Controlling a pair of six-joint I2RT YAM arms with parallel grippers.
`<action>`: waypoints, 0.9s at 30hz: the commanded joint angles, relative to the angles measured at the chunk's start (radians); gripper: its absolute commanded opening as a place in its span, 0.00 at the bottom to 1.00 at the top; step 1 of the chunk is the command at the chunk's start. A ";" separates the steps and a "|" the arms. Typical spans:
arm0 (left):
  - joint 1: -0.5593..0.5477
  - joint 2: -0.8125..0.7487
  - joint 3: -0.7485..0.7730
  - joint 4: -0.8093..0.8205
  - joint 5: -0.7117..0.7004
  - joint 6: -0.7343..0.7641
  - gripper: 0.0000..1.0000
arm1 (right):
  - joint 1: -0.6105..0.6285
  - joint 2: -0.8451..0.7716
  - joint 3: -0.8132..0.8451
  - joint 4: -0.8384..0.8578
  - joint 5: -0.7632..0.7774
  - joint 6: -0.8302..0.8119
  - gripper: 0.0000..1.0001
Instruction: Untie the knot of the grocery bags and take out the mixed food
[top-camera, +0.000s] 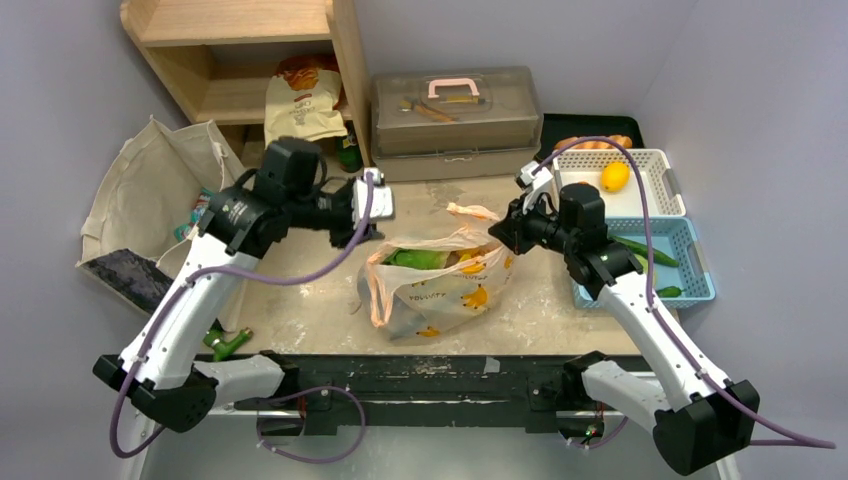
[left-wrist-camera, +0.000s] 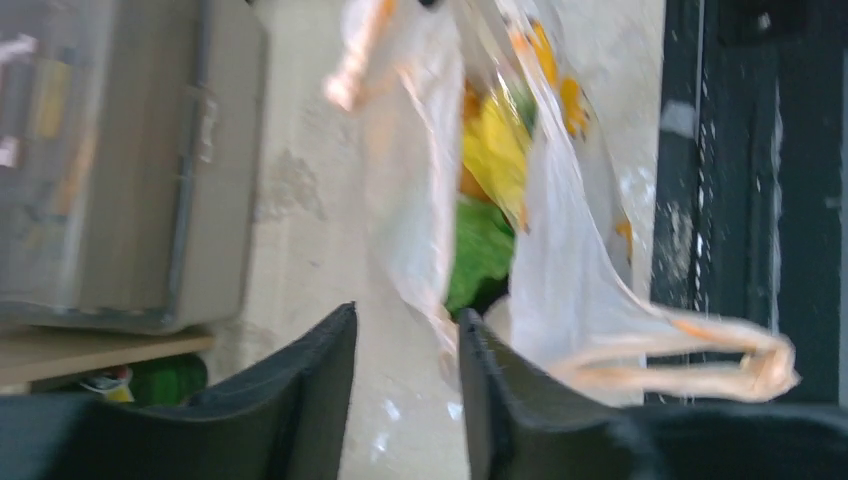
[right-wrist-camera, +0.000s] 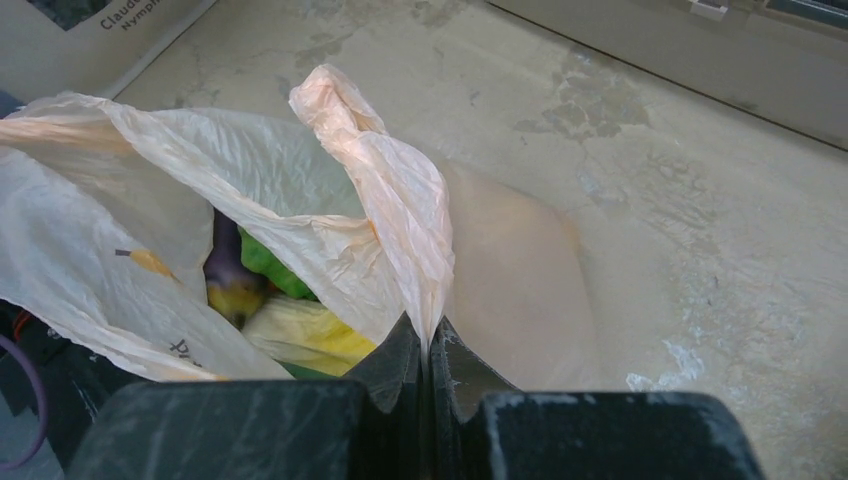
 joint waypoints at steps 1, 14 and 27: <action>-0.024 0.133 0.211 0.039 -0.014 -0.246 0.33 | -0.001 -0.013 0.055 0.054 0.014 0.015 0.00; -0.165 0.264 0.008 0.172 -0.126 -0.382 0.03 | -0.001 -0.002 0.125 0.077 0.027 0.060 0.00; -0.034 0.322 -0.127 0.237 -0.388 -0.409 0.66 | -0.004 -0.041 0.107 0.020 0.076 0.010 0.00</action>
